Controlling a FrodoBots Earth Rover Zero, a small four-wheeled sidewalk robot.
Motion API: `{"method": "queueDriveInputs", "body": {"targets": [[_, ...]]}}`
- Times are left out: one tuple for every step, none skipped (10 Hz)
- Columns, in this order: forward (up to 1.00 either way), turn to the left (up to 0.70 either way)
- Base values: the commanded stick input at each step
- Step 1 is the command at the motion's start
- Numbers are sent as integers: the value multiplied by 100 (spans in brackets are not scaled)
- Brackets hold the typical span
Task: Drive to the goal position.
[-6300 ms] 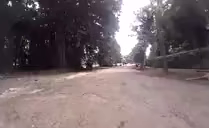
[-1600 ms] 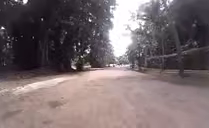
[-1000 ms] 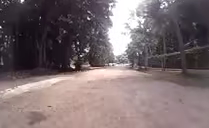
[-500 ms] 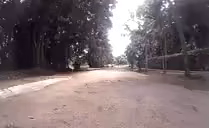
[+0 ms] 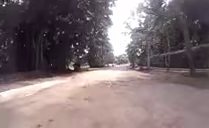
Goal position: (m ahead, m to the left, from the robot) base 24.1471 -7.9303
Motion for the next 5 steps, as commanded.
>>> {"method": "queueDriveInputs", "body": {"targets": [[70, 0], [70, 0], [70, 0], [70, 0], [70, 0]]}}
